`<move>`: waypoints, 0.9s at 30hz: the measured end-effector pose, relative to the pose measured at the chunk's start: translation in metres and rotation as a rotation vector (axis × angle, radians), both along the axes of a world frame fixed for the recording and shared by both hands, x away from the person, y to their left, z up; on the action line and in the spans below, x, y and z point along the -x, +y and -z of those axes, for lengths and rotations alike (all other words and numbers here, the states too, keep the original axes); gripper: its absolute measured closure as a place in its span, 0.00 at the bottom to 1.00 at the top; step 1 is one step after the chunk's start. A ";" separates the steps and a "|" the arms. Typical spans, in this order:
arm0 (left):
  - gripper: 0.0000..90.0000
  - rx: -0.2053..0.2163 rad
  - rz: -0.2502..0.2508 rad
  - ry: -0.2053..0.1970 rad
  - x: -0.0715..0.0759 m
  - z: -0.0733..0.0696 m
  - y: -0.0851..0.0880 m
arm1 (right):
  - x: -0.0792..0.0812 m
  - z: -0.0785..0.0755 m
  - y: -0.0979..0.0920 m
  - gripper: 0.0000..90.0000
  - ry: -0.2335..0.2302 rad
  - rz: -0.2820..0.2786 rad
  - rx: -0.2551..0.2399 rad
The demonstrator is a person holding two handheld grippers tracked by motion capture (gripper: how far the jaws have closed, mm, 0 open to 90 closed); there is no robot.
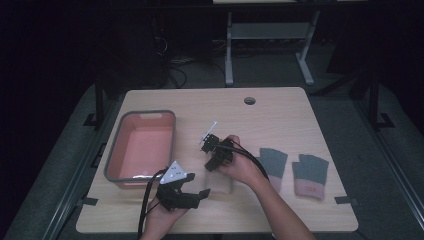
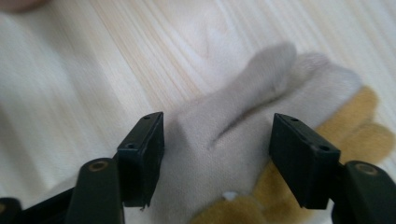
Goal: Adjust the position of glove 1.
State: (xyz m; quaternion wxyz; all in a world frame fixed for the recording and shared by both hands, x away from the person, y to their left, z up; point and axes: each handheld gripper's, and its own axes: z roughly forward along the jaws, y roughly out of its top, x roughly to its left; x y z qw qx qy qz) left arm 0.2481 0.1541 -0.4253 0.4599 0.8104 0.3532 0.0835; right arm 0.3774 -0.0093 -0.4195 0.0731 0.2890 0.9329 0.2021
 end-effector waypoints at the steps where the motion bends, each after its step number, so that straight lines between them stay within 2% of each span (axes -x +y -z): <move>1: 0.26 -0.009 -0.005 0.021 -0.005 0.000 -0.005 | 0.001 -0.003 -0.003 0.38 0.002 0.008 -0.021; 5: 0.27 -0.035 -0.020 0.084 -0.016 0.002 -0.014 | 0.007 -0.016 -0.023 0.37 0.014 0.062 -0.110; 6: 0.27 -0.035 -0.020 0.084 -0.016 0.002 -0.014 | 0.010 -0.018 -0.029 0.37 0.015 0.075 -0.126; 7: 0.27 -0.050 -0.019 0.111 -0.019 0.002 -0.016 | 0.014 -0.021 -0.036 0.37 0.017 0.095 -0.145; 8: 0.27 -0.042 -0.033 0.138 -0.024 0.004 -0.018 | 0.015 -0.022 -0.040 0.37 0.018 0.106 -0.162; 9: 0.27 -0.042 -0.033 0.138 -0.024 0.004 -0.018 | 0.015 -0.022 -0.040 0.37 0.018 0.106 -0.162; 10: 0.27 -0.046 -0.040 0.163 -0.028 0.005 -0.020 | 0.017 -0.023 -0.045 0.37 0.024 0.114 -0.178; 11: 0.29 -0.057 -0.046 0.188 -0.032 0.006 -0.019 | 0.024 -0.023 -0.058 0.37 0.033 0.155 -0.227; 13: 0.29 -0.060 -0.053 0.191 -0.033 0.007 -0.019 | 0.029 -0.020 -0.066 0.37 0.048 0.186 -0.252; 14: 0.31 -0.050 -0.061 0.225 -0.038 0.009 -0.020 | 0.033 -0.018 -0.071 0.37 0.052 0.204 -0.270; 17: 0.33 -0.045 -0.070 0.249 -0.041 0.011 -0.020 | 0.041 -0.011 -0.082 0.37 0.082 0.244 -0.315; 18: 0.34 -0.034 -0.076 0.271 -0.043 0.012 -0.020 | 0.043 -0.008 -0.085 0.37 0.092 0.253 -0.327; 19: 0.35 -0.034 -0.076 0.271 -0.043 0.012 -0.020 | 0.043 -0.008 -0.085 0.37 0.092 0.253 -0.327; 20: 0.35 -0.039 -0.076 0.289 -0.046 0.014 -0.020 | 0.046 -0.001 -0.090 0.37 0.116 0.284 -0.351; 23: 0.36 -0.033 -0.084 0.328 -0.050 0.017 -0.021 | 0.048 0.006 -0.093 0.38 0.132 0.305 -0.377; 25: 0.37 -0.026 -0.087 0.353 -0.053 0.019 -0.020 | 0.049 0.011 -0.095 0.41 0.163 0.333 -0.397; 27: 0.39 -0.020 -0.090 0.367 -0.054 0.021 -0.021 | 0.050 0.016 -0.094 0.42 0.187 0.358 -0.396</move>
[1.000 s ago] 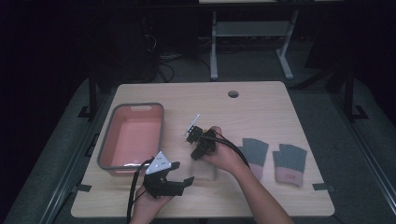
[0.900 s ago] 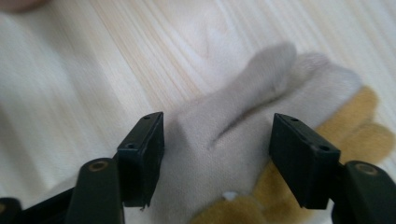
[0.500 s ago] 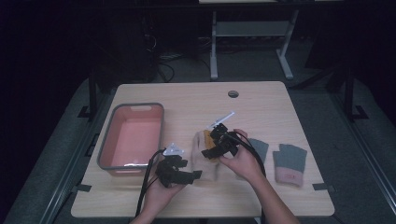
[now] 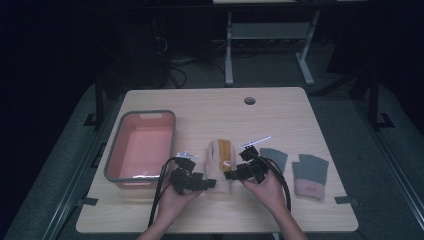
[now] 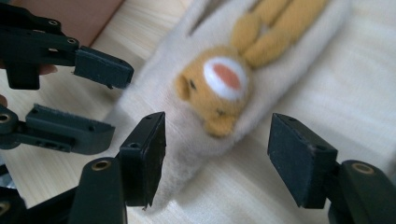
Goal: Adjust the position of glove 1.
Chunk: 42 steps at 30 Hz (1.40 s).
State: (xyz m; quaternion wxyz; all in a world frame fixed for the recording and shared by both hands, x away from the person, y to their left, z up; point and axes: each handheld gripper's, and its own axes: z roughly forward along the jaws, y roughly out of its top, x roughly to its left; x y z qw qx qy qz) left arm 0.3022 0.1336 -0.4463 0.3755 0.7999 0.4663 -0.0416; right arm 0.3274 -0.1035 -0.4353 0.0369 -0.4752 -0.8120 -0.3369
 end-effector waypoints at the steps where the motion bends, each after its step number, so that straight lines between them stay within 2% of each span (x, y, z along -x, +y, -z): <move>1: 0.40 0.001 -0.005 0.008 -0.001 0.001 -0.001 | 0.001 0.001 0.000 0.44 0.010 0.007 -0.006; 6: 0.44 -0.027 0.000 0.022 -0.002 0.004 -0.004 | -0.001 0.012 0.004 0.46 0.053 0.044 -0.035; 8: 0.45 -0.031 -0.002 0.024 -0.003 0.005 -0.004 | -0.001 0.013 0.004 0.47 0.057 0.050 -0.042; 9: 0.46 -0.039 -0.004 0.028 -0.004 0.006 -0.004 | -0.001 0.016 0.005 0.47 0.076 0.062 -0.056; 12: 0.47 -0.050 -0.001 0.028 -0.005 0.007 -0.005 | -0.002 0.019 0.004 0.49 0.089 0.083 -0.075; 14: 0.46 -0.059 -0.003 0.028 -0.005 0.007 -0.006 | -0.002 0.023 0.002 0.51 0.120 0.106 -0.103; 16: 0.47 -0.062 0.001 0.032 -0.006 0.008 -0.006 | -0.002 0.025 0.000 0.52 0.121 0.110 -0.122; 18: 0.51 -0.055 0.000 0.037 -0.007 0.008 -0.006 | 0.000 0.026 0.001 0.57 0.130 0.130 -0.142; 20: 0.55 -0.030 0.003 0.058 -0.008 0.010 -0.006 | 0.001 0.027 0.003 0.61 0.136 0.137 -0.148; 25: 0.62 0.000 0.000 0.081 -0.012 0.012 -0.005 | 0.000 0.032 0.004 0.71 0.161 0.142 -0.195; 34: 0.70 0.047 0.008 0.122 -0.022 0.015 -0.007 | -0.005 0.037 0.005 0.79 0.182 0.145 -0.232; 35: 0.71 0.062 0.005 0.130 -0.023 0.016 -0.006 | -0.007 0.038 0.003 0.81 0.208 0.140 -0.253; 36: 0.71 0.073 0.007 0.135 -0.025 0.017 -0.006 | -0.008 0.039 0.003 0.82 0.208 0.140 -0.262; 39: 0.73 0.086 0.004 0.138 -0.026 0.018 -0.005 | -0.008 0.039 0.002 0.84 0.212 0.135 -0.268; 42: 0.75 0.105 -0.007 0.136 -0.026 0.017 -0.004 | -0.010 0.035 0.003 0.87 0.202 0.121 -0.248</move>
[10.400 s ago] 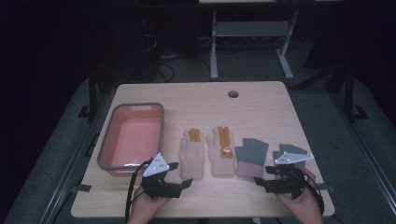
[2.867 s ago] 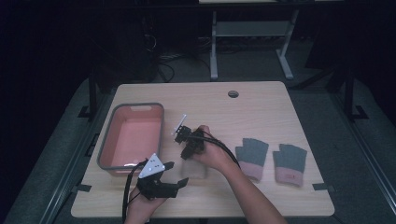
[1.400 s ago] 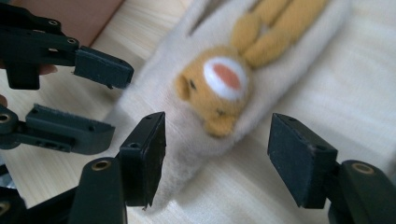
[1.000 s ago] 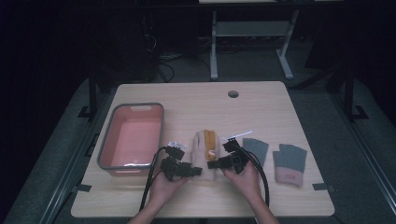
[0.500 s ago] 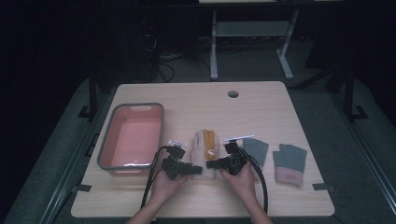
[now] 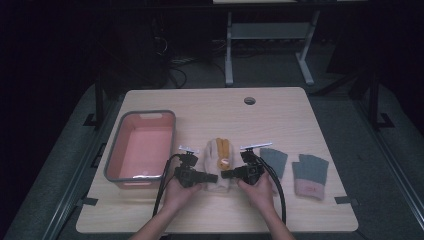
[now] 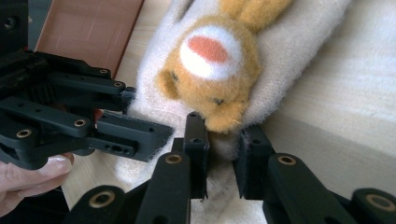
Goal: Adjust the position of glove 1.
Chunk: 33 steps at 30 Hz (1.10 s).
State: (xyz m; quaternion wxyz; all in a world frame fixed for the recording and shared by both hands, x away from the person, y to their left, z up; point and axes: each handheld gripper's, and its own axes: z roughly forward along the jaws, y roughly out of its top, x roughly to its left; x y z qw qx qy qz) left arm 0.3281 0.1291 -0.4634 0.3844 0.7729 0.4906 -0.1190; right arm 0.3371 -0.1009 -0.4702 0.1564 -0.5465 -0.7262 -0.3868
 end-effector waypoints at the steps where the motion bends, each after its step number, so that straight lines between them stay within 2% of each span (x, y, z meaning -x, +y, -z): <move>1: 0.75 0.010 -0.001 0.008 -0.001 0.000 0.002 | 0.000 0.000 0.000 0.87 -0.002 -0.002 -0.004; 6: 0.76 0.017 -0.002 0.005 -0.002 -0.002 0.002 | -0.002 -0.003 -0.001 0.89 -0.002 -0.005 -0.009; 13: 0.77 0.032 -0.006 -0.003 -0.004 -0.007 0.002 | -0.004 -0.012 0.000 0.90 -0.036 -0.029 0.023; 14: 0.77 0.033 -0.005 -0.008 -0.004 -0.008 0.002 | -0.003 -0.013 0.000 0.90 -0.026 -0.026 0.019; 20: 0.77 0.035 -0.001 -0.030 -0.004 -0.016 0.001 | -0.003 -0.019 -0.001 0.90 -0.034 -0.018 0.009; 26: 0.77 0.040 0.015 -0.057 -0.005 -0.029 -0.001 | -0.003 -0.030 -0.009 0.90 -0.051 -0.012 -0.023; 31: 0.77 0.064 0.018 -0.065 -0.008 -0.037 -0.001 | -0.004 -0.037 -0.011 0.90 -0.073 -0.008 -0.026; 33: 0.77 0.072 0.016 -0.068 -0.009 -0.044 0.000 | -0.004 -0.045 -0.012 0.90 -0.087 -0.009 -0.034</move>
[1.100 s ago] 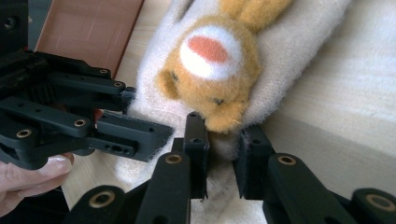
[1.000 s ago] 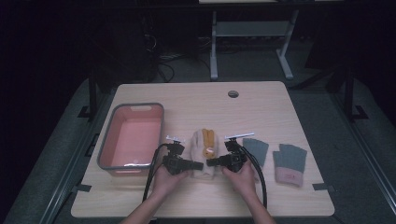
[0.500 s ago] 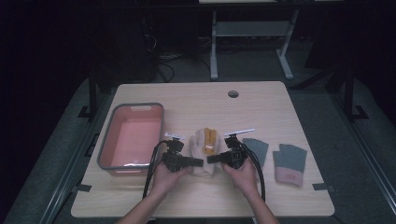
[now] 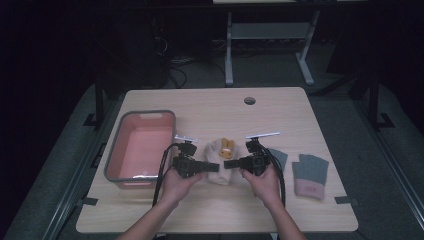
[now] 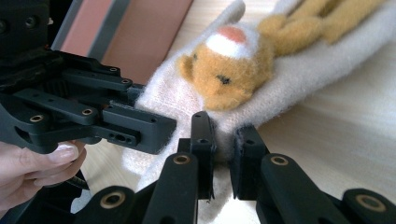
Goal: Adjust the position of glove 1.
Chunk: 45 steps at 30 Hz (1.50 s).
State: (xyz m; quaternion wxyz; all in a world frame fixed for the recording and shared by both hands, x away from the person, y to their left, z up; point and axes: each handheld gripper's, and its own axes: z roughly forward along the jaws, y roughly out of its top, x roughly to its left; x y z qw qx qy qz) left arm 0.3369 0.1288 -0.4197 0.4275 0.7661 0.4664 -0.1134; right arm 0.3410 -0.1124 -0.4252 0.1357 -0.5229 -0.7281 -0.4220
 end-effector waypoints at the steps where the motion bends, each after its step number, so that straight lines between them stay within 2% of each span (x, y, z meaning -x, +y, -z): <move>1: 0.77 0.000 0.000 0.000 0.000 0.000 0.000 | 0.000 0.000 0.000 0.90 0.000 0.000 0.000; 8: 0.77 0.021 0.013 -0.034 -0.005 -0.017 0.005 | -0.003 -0.018 0.000 0.90 -0.019 0.001 -0.021; 12: 0.77 0.038 0.000 -0.030 -0.005 -0.022 0.008 | -0.005 -0.025 0.002 0.90 -0.032 -0.001 -0.015; 14: 0.77 0.043 -0.001 -0.047 -0.007 -0.030 0.012 | -0.007 -0.033 0.005 0.90 -0.042 -0.007 -0.017; 19: 0.77 0.053 -0.004 -0.060 -0.010 -0.040 0.017 | -0.010 -0.044 0.009 0.90 -0.057 -0.007 -0.022; 24: 0.77 0.063 -0.009 -0.079 -0.014 -0.055 0.026 | -0.017 -0.062 0.017 0.91 -0.080 -0.020 -0.019; 37: 0.77 0.075 -0.023 -0.126 -0.022 -0.078 0.046 | -0.031 -0.088 0.034 0.91 -0.108 -0.052 -0.026; 45: 0.77 0.082 -0.043 -0.140 -0.024 -0.091 0.059 | -0.039 -0.100 0.046 0.91 -0.121 -0.074 -0.045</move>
